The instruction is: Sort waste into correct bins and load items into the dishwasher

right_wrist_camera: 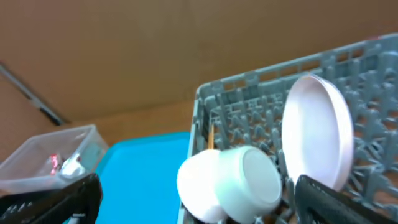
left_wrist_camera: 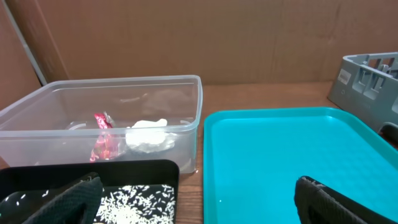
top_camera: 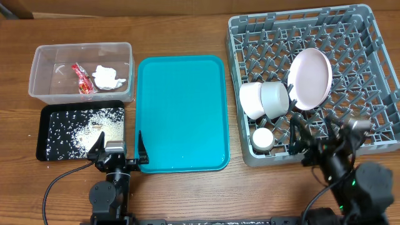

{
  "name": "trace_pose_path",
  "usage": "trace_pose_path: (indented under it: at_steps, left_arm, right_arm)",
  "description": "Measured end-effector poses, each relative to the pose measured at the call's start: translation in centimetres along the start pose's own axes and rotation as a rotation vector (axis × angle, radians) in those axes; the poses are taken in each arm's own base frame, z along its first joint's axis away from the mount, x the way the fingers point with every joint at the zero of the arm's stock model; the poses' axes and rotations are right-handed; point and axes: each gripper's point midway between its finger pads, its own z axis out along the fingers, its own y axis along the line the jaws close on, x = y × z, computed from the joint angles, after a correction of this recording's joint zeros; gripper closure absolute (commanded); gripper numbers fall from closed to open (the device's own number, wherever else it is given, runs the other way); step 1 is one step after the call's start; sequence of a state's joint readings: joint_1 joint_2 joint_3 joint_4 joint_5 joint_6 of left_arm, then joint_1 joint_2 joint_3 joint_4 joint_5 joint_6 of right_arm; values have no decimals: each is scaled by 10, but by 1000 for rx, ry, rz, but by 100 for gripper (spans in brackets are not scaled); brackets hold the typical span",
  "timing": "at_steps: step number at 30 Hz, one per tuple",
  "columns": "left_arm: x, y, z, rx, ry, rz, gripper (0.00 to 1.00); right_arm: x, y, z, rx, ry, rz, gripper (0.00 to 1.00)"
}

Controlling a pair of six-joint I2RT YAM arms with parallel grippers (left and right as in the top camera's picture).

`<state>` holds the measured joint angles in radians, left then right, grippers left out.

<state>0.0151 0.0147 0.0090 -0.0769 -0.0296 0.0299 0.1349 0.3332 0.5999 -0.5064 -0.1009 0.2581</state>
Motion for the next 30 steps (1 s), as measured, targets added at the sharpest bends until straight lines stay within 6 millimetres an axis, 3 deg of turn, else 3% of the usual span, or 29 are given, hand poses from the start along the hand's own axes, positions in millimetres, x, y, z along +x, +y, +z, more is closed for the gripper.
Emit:
trace_pose_path:
  at_steps: [7, 13, 27, 30]
  left_arm:
    - [0, 0, 0, 0, 0, 0, 0]
    - [0, 0, 0, 0, 0, 0, 0]
    - [0, 0, 0, 0, 0, 0, 0]
    - [0, 0, 0, 0, 0, 0, 0]
  right_arm:
    - [50, -12, 4, -45, -31, -3, 0]
    - [66, -14, 4, -75, -65, -9, 0]
    - [98, -23, 32, -129, -125, -23, 0]
    - [95, -18, 31, -147, -139, -27, 0]
